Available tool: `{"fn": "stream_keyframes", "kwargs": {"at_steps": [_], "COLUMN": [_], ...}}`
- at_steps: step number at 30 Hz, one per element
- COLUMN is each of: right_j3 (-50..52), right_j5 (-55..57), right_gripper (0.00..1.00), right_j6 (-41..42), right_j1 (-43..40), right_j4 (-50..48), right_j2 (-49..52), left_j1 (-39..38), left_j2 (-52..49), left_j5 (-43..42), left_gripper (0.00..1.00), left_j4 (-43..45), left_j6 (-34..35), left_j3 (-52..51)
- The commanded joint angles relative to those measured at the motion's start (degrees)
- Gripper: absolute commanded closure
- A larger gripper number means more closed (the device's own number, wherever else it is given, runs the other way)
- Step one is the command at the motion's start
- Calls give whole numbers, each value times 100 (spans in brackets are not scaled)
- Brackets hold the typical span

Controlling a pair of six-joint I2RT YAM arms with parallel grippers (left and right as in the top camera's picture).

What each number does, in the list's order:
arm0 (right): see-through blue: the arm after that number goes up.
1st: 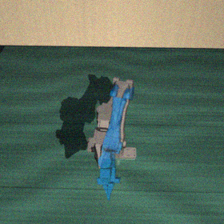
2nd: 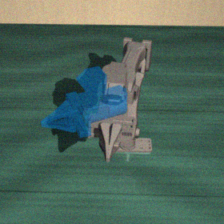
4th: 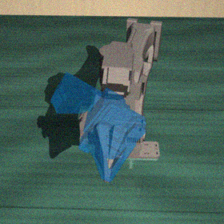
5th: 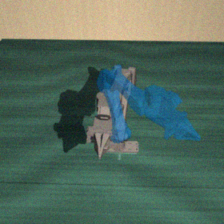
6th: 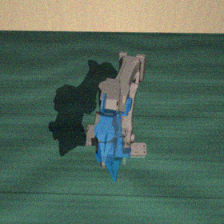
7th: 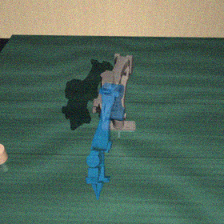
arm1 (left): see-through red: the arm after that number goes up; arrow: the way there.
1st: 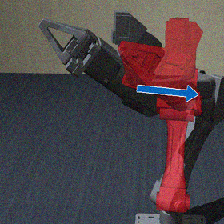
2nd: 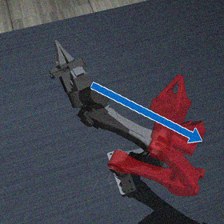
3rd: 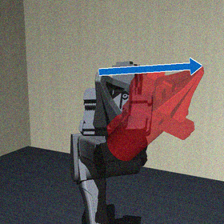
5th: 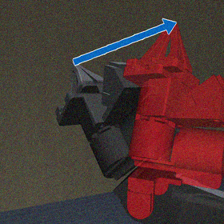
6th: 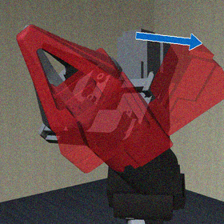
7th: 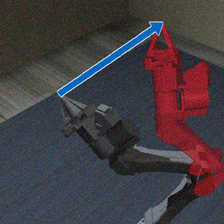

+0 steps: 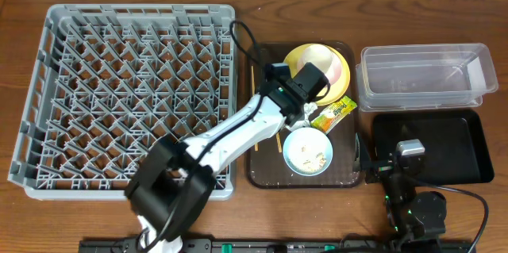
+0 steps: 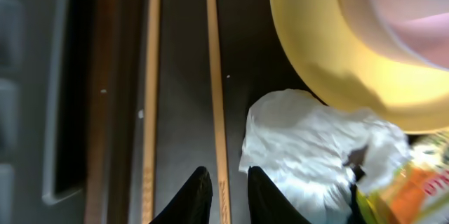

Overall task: Sort waste into correct bins and load items into the dishwasher rack
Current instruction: 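Lower the left gripper and close it on one wooden chopstick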

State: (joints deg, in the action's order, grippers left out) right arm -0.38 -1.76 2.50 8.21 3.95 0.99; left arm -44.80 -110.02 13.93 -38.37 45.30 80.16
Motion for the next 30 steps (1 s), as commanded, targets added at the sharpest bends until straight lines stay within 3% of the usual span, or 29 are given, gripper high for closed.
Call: {"fn": "stream_keyframes", "kwargs": {"at_steps": [1, 21, 30], "right_j3": [9, 9, 9], "right_j5": [-20, -20, -22], "right_gripper": [1, 1, 1], "right_j6": [-22, -22, -22], "right_j1": [-107, -107, -107], "right_j4": [20, 20, 17], "right_j2": [-7, -7, -7], "left_j1": [4, 15, 15], "left_j2": [-280, -1069, -1067], "left_j5": [146, 354, 356], "left_gripper": [78, 79, 92], "left_j4": [72, 295, 295], "left_j6": [109, 63, -35], "left_j3": [-61, -70, -70]}}
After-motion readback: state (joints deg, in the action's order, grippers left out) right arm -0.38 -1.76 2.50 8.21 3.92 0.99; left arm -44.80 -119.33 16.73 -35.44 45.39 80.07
